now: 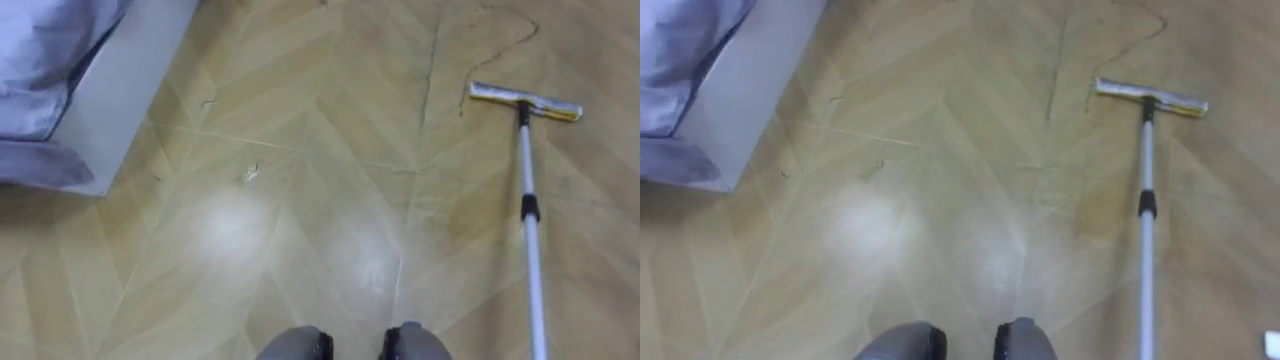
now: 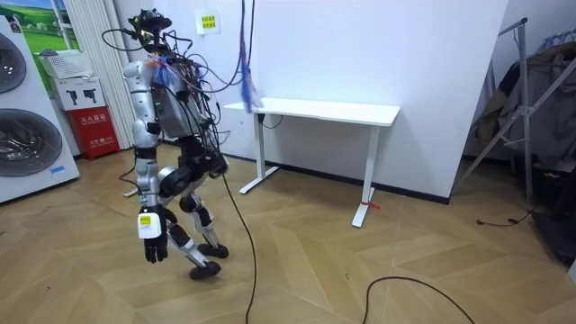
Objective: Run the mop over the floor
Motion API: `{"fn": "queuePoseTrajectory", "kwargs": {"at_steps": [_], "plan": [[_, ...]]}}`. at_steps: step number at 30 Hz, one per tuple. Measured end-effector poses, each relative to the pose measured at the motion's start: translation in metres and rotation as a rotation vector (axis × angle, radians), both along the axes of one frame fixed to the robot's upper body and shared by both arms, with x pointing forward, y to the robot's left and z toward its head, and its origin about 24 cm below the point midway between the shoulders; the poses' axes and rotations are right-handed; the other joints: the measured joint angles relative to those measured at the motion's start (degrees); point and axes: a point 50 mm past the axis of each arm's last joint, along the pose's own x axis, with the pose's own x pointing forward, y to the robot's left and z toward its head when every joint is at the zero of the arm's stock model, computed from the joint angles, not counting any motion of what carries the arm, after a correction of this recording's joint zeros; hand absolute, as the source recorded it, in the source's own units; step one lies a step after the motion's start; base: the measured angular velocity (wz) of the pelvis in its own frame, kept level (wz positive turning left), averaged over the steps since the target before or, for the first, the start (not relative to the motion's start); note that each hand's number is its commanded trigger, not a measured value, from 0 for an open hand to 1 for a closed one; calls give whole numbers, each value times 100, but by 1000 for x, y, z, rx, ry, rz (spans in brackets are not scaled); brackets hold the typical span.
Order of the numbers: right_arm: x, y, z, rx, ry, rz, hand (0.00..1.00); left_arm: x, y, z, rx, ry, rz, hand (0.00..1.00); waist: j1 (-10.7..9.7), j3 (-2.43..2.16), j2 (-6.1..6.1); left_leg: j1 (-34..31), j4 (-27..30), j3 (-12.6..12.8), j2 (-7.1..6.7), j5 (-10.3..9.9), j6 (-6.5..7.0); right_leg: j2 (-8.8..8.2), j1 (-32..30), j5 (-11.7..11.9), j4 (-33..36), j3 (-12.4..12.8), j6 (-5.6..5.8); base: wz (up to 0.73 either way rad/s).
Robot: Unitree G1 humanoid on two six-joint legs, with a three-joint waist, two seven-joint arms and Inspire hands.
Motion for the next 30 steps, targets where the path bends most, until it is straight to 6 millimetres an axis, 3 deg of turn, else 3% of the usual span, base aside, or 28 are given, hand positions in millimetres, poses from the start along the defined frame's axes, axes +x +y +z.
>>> {"fn": "queuePoseTrajectory", "kwargs": {"at_steps": [2,3,4,5,6,7,8,9,10,11,12,13,16,17,18,19,20,23,25,27,28,29,30], "plan": [[17,-2,5,19,-81,-7,100,1,7,2,5,-5,-3,0,-10,35,-88,-220,-942,16,13,-70,41,138,219,-59,-121,102,-6,64],[19,-1,5,30,-97,-11,100,1,8,2,-3,-13,-7,0,23,27,-92,-251,-1760,14,10,-12,9,254,434,-103,-281,195,3,43],[18,0,4,37,-98,-20,100,-2,8,2,-11,-7,-5,0,25,20,-82,-238,-2152,-18,8,38,-22,300,549,-128,-362,241,12,40],[12,2,2,54,-93,-37,100,-11,7,1,-32,12,1,0,25,-5,-41,-204,-2613,-33,-7,326,110,334,734,-192,-532,329,57,22],[2,1,-1,66,-77,-55,100,-17,4,0,-52,30,3,0,11,-53,-2,-85,-2654,37,48,325,271,342,900,-214,-695,359,133,14],[-12,0,-4,65,-46,-78,100,-17,2,-1,-70,34,6,0,-1,-59,89,25,-2619,178,119,222,443,301,1037,-230,-756,359,167,0],[-21,-1,-5,62,-24,-85,100,-16,2,-1,-73,32,10,0,5,-60,101,82,-2610,247,105,190,501,251,1036,-222,-636,371,246,-12],[-41,-4,-8,50,34,-95,100,-17,0,-2,-75,41,7,0,0,-57,150,222,-2569,393,64,38,731,129,922,-73,-168,379,507,-19],[-65,-5,-10,41,95,-104,100,-13,-2,-2,-78,27,6,0,-52,-73,212,373,-2567,484,-7,-79,847,-7,802,178,274,372,694,-17],[-77,-5,-12,37,131,-101,100,-11,-3,-2,-81,16,3,0,-90,-102,275,417,-2571,485,-33,-143,883,-40,743,322,429,362,748,-10],[-98,-2,-14,30,199,-89,100,-4,-6,-2,-81,-14,-7,0,-187,-145,418,486,-2593,470,-40,-242,928,-36,580,515,583,382,792,-16],[-112,6,-17,37,243,-86,100,6,-7,-1,-73,-49,-13,0,-246,-114,496,564,-2640,452,-57,-290,931,-48,341,546,617,414,798,-21],[-131,24,-23,69,298,-90,100,13,-10,-1,-57,-80,-16,0,-390,-87,526,726,-2793,438,-80,-375,902,-136,-190,574,154,452,746,-35],[-137,31,-25,84,316,-93,100,12,-14,-2,-62,-78,-17,0,-412,-85,531,811,-2866,390,-96,-401,858,-164,-302,660,-498,475,713,-41],[-143,38,-27,95,331,-95,100,11,-17,-3,-67,-68,-19,0,-421,-79,525,897,-2895,316,-113,-478,809,-180,-320,880,-1192,442,671,-30],[-146,43,-28,108,344,-99,100,10,-20,-4,-72,-58,-14,0,-448,-71,500,964,-2855,280,-113,-575,750,-189,-278,1238,-1414,358,651,-9],[-146,44,-28,113,350,-102,100,10,-21,-4,-76,-53,-12,0,-445,-66,487,981,-2807,244,-98,-625,712,-203,-237,1303,-1396,301,592,7],[-126,43,-28,113,330,-102,100,9,-21,-4,-78,-43,-4,0,-370,-60,469,1072,-2636,103,-9,-815,557,-173,-124,1142,-1238,10,428,3],[-95,30,-23,74,282,-91,100,7,-19,-4,-77,-31,13,0,-315,-20,379,1055,-2341,-12,27,-1020,454,-218,-128,866,-937,-133,287,10],[-64,15,-16,33,215,-75,100,11,-14,-2,-65,-34,16,0,-274,14,272,1014,-2111,-52,65,-1157,384,-201,-163,655,-687,-149,251,18],[-42,5,-9,5,159,-61,100,11,-7,0,-51,-36,30,0,-208,-9,168,937,-1959,-48,105,-1217,309,-152,-221,531,-543,-141,243,8],[-30,2,-6,-7,126,-52,100,11,-3,1,-43,-40,40,0,-184,-4,125,897,-1831,-29,125,-1220,286,-111,-226,473,-478,-130,234,12],[-15,-5,0,-27,72,-43,100,11,5,3,-23,-40,31,0,-148,1,90,676,-1342,-25,230,-1054,57,32,-205,411,-426,-125,165,24]]}}
